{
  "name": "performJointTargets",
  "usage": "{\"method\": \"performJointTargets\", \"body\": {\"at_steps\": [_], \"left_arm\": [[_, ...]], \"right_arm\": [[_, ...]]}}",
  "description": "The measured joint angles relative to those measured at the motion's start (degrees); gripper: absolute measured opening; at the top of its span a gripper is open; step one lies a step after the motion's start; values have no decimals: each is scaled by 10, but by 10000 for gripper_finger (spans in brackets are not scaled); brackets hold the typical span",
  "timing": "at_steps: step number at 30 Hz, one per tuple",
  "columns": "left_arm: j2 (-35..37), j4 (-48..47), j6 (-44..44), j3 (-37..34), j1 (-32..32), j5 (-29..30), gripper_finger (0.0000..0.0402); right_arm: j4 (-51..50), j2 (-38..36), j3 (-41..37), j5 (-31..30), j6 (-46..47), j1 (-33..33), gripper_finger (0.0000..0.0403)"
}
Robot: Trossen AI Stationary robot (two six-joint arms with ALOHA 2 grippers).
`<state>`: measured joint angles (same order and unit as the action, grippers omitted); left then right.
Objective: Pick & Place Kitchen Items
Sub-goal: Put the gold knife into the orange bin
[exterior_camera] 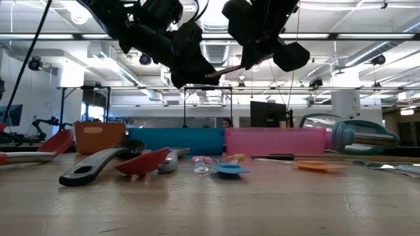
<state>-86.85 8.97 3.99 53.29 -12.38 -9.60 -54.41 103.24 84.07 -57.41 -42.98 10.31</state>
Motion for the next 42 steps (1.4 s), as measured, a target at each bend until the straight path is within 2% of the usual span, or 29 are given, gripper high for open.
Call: {"method": "performJointTargets", "body": {"at_steps": [3,7,12,20,26,37,40,42], "left_arm": [[8,-10,0,3,1,-4,133],[10,-9,1,4,1,-4,133],[7,-10,9,4,2,-14,133],[7,-16,10,4,2,-14,133],[7,-19,10,3,2,-14,133],[7,-21,-10,3,2,-13,132],[7,-21,-30,3,2,-3,107],[7,-22,-34,4,2,3,68]], "right_arm": [[0,0,-3,40,-4,0,18],[0,0,-8,45,-5,-1,18],[8,5,-9,-5,-12,-6,18],[35,16,-9,-8,-27,-6,18],[75,16,-9,-41,-36,-6,18],[107,15,-9,-41,-65,-4,18],[106,15,-9,-41,-65,-5,18],[106,15,-9,-41,-65,-5,18]]}}
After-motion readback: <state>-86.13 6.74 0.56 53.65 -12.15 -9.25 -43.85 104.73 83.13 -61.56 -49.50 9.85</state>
